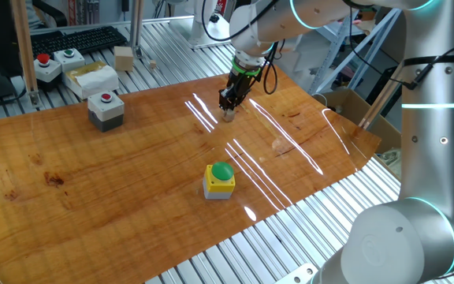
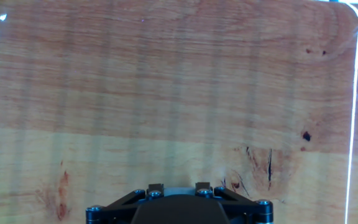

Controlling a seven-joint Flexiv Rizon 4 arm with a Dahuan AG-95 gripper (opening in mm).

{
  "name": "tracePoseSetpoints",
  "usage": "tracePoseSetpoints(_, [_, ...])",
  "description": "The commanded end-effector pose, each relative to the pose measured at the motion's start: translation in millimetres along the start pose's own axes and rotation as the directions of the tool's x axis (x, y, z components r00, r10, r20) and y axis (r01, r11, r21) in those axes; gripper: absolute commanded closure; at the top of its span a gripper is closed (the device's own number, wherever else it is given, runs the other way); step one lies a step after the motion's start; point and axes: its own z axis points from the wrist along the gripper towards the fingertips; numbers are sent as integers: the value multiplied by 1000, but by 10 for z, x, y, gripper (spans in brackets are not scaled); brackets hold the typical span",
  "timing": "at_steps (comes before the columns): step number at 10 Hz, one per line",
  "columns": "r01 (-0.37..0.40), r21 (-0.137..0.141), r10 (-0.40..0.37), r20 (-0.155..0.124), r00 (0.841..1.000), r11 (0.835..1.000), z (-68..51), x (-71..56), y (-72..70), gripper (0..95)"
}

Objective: Hold a small block with the gripper and sweep it from left to right on the table

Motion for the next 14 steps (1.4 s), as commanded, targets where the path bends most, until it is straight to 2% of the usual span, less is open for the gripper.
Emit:
tracePoseSetpoints(1, [-2, 0, 2, 1, 1000, 1000, 26, -7, 4, 950])
tracePoseSetpoints(6, [-33, 7, 33, 0, 999, 999, 14, -41, 80, 950])
tracePoseSetpoints(10, [-72, 9, 72, 0, 997, 997, 22, -92, 206, 950])
tracePoseSetpoints(12, [-90, 24, 90, -1, 996, 996, 16, -112, 271, 950])
tracePoseSetpoints(14, [-124, 24, 124, -1, 992, 992, 28, -136, 369, 950])
